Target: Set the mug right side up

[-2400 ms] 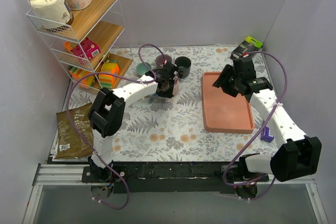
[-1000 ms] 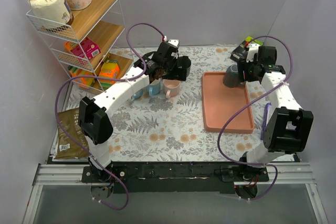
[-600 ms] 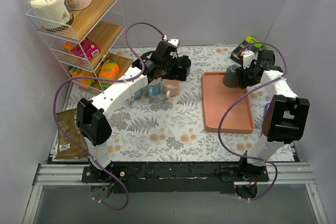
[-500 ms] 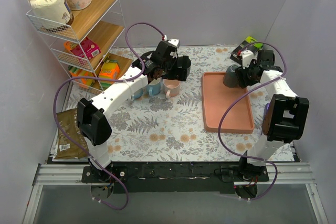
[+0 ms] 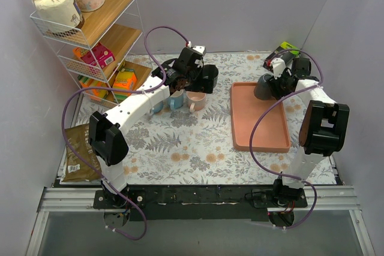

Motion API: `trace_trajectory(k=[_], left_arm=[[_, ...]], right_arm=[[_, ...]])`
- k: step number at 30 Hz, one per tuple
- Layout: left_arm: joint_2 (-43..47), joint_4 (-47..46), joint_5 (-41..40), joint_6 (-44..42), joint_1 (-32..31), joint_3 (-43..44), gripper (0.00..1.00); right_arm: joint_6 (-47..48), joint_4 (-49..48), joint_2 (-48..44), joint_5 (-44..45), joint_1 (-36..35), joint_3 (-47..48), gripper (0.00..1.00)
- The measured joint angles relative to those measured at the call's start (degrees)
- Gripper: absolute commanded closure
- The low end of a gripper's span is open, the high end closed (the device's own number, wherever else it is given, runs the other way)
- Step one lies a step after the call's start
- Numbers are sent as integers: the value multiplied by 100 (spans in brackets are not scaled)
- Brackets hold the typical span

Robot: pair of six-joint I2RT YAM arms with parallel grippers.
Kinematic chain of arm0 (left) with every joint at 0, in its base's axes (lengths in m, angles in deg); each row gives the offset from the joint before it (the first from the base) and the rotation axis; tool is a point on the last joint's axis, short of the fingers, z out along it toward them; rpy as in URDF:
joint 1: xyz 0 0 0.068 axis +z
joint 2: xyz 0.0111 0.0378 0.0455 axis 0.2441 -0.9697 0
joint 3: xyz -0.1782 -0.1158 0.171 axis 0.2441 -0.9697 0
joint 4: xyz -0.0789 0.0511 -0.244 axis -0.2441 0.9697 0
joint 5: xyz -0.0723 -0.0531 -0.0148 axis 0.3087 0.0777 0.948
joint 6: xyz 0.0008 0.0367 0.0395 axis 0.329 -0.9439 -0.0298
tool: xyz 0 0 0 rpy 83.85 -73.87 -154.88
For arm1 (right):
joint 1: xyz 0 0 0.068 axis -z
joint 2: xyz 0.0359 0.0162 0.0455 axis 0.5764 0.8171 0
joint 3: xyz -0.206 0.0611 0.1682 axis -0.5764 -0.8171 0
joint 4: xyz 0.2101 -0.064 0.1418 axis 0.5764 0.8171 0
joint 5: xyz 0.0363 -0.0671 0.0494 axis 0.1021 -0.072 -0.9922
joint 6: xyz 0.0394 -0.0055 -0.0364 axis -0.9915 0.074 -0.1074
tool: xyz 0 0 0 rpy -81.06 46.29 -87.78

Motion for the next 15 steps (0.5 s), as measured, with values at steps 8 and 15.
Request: trace_trajectory(k=[8,15], left_arm=[[0,9,-2,0,13,-46,2],[0,20,-4,-2,28,-138,2]], right_arm=[[254,-337,234,-219,0,44,46],[402,-361,245,-509,4,33,54]])
